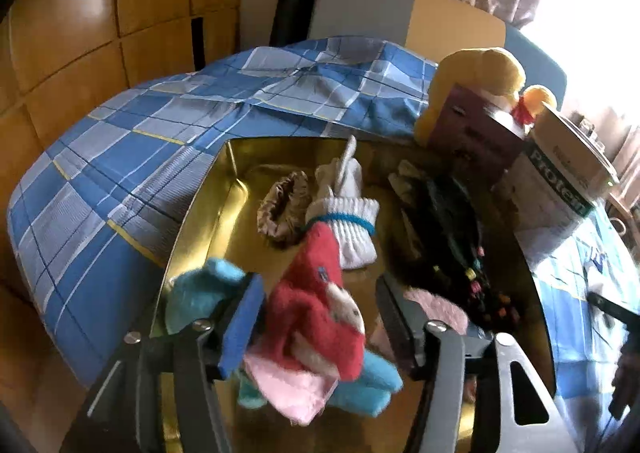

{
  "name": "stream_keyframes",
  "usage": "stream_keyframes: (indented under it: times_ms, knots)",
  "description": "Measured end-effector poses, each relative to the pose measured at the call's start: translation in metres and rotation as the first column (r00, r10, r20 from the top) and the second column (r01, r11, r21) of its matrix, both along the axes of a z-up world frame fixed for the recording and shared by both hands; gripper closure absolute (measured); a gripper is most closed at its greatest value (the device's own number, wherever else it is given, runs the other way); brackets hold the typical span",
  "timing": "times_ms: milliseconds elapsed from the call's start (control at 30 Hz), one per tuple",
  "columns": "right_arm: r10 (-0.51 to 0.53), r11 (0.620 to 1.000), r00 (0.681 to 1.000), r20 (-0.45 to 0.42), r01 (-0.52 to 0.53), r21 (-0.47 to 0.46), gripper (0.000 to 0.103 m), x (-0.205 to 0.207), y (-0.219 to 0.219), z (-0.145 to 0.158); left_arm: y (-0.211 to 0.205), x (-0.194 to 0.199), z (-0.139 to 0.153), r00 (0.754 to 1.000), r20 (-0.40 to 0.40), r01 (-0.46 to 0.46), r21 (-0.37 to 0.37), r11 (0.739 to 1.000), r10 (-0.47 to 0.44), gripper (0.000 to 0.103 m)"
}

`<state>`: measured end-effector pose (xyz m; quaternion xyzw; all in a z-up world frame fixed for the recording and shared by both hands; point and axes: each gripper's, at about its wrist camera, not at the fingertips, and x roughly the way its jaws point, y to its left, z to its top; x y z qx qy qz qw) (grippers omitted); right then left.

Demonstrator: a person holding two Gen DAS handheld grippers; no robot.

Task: Organize soft objects
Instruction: 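Lower the red sock onto the gold tray and open the left tool, then carry the clear plastic bag onto the gold tray and open the right tool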

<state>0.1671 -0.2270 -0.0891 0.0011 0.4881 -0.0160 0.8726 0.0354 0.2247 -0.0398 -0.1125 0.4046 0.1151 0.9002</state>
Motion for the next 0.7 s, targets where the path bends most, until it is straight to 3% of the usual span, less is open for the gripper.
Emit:
stream_keyframes:
  times_ms: [233,400,567,700]
  knots:
    - [-0.011,1.000,1.000,0.004,0.011,0.002,0.068,0.002,-0.001,0.006,-0.008,-0.025,0.011,0.999,0.024,0.021,0.023,1.000,-0.021,0.035]
    - [-0.035,0.999,0.999,0.026,0.034,0.028,0.068,0.014,0.002,0.028,-0.013,-0.039,0.019,0.998,0.049,0.046,0.032,0.998,-0.047,0.035]
    - [-0.048,0.999,0.994,0.094,0.046,0.022,0.068,0.052,0.022,0.083,-0.015,-0.047,0.022,0.996,0.062,0.057,0.028,0.998,-0.059,0.034]
    - [-0.007,0.999,0.980,0.198,-0.001,0.040,0.068,0.085,0.063,0.151,-0.011,-0.052,0.022,0.996,0.063,0.056,0.019,0.998,-0.057,0.034]
